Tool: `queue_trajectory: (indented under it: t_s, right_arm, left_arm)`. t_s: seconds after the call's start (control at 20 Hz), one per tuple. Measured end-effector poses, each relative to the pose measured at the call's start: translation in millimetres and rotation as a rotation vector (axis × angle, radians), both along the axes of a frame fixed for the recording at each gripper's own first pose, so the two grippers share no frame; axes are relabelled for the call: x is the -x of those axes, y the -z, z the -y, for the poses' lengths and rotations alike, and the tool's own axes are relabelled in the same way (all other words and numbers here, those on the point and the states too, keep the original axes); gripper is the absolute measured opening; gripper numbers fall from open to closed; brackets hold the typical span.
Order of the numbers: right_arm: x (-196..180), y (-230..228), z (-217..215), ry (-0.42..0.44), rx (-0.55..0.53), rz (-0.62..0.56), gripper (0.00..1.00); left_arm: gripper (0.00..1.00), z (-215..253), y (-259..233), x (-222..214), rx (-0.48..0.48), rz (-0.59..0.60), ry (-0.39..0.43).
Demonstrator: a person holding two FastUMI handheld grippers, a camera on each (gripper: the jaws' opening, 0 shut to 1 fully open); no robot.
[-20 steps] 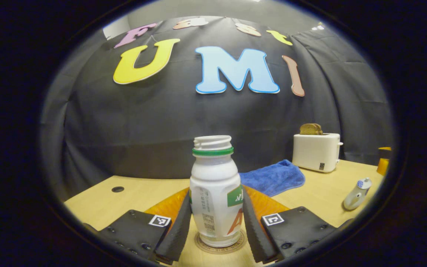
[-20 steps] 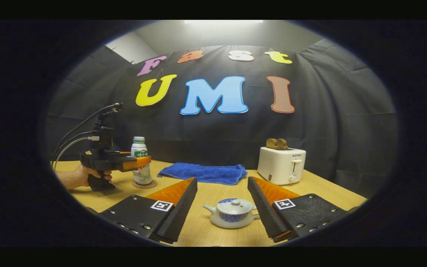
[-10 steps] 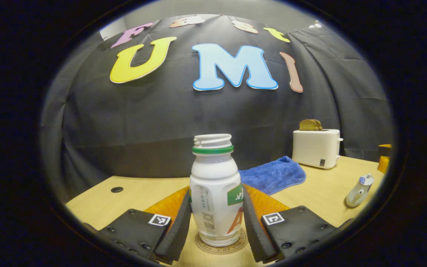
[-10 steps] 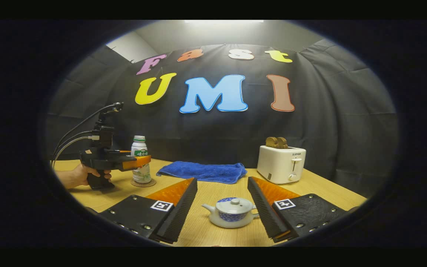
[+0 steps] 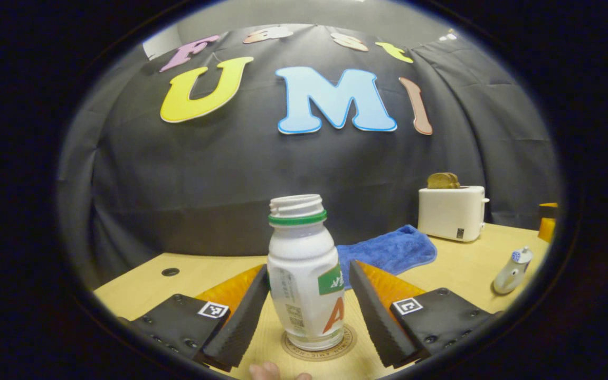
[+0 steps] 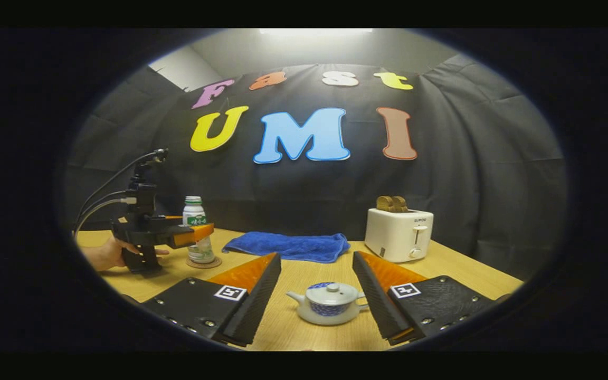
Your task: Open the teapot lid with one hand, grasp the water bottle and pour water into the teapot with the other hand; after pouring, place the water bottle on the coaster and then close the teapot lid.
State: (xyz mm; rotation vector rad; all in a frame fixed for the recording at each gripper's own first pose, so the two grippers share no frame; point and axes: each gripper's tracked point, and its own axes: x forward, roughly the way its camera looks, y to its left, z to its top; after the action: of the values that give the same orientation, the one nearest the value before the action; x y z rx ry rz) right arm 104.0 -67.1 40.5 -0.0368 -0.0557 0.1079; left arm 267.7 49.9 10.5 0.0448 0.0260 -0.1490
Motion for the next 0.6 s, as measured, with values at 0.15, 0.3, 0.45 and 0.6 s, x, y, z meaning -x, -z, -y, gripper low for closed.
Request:
queue_trajectory:
  t_s: [0.15,0.3,0.45,0.6]
  right_arm:
    - [0,0,-2,-0.008,0.002,0.000,0.84]
    - [2,-3,-1,-0.006,-0.004,0.014,0.84]
    - [6,-10,-3,-0.010,-0.010,0.042,0.84]
    - [10,-15,-7,-0.005,0.011,0.071,0.84]
  left_arm:
    - [1.00,-5,-7,6,0.023,0.015,-0.012]
    - [0.97,-7,-6,20,0.031,0.006,-0.012]
    - [1.00,-5,-6,44,-0.002,0.007,-0.009]
    - [1.00,5,-11,90,-0.003,0.015,0.027]
